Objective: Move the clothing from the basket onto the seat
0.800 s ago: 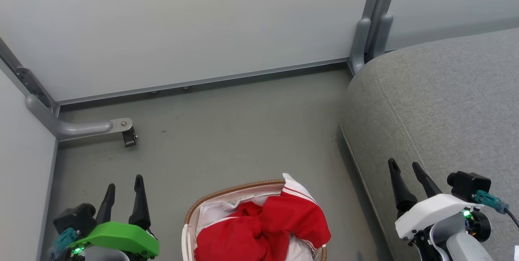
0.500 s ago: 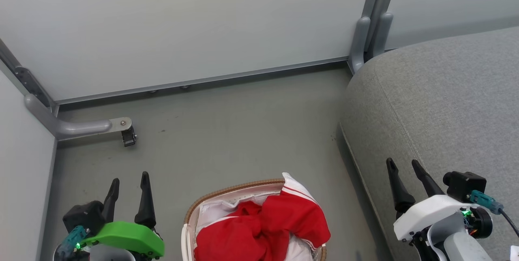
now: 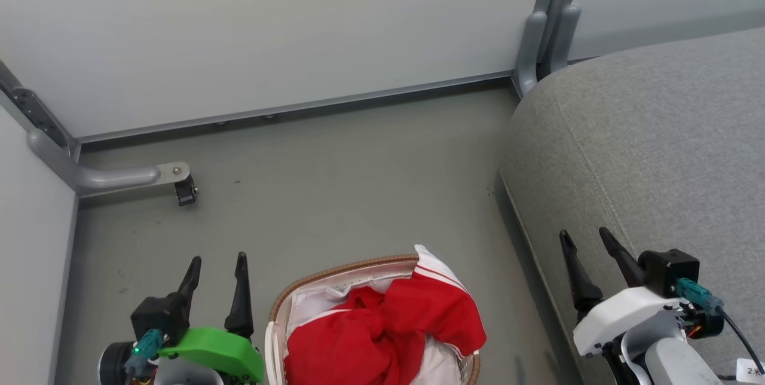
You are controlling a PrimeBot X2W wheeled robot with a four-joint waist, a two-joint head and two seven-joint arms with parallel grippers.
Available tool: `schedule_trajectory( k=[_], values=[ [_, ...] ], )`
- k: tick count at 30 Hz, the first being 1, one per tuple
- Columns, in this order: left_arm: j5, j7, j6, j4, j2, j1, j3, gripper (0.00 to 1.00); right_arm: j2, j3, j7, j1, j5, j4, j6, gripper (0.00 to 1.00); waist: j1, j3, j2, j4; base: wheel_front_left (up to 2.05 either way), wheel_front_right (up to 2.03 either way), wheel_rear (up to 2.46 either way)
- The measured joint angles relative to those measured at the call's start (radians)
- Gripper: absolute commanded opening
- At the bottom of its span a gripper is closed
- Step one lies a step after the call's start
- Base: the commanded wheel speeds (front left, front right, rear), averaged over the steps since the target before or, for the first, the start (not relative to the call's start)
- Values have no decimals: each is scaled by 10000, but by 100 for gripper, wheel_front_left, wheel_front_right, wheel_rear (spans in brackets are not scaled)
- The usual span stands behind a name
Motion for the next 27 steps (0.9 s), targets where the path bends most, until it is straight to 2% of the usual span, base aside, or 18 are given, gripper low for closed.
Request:
schedule_trajectory(
  k=[4,10,21,27],
  values=[
    [414,-86,-100,351,-86,-516,-405,100,-59,132,-90,-437,-368,-134,0,100,0,448,0,-31,0,0,0],
    [871,-215,-282,1645,-222,-1696,-1300,100,-184,301,-205,-1360,-826,-644,0,100,0,1471,0,-139,0,0,0],
    [1641,-418,-445,5731,-280,-4278,-2683,100,-276,800,-414,-2991,-1799,-1985,2,100,0,3937,0,-609,0,0,0],
    [2065,-535,-477,7367,-286,-5475,-3233,100,-288,1294,-522,-3765,-2545,-2662,6,100,1,5268,0,-950,0,0,0]
  ],
)
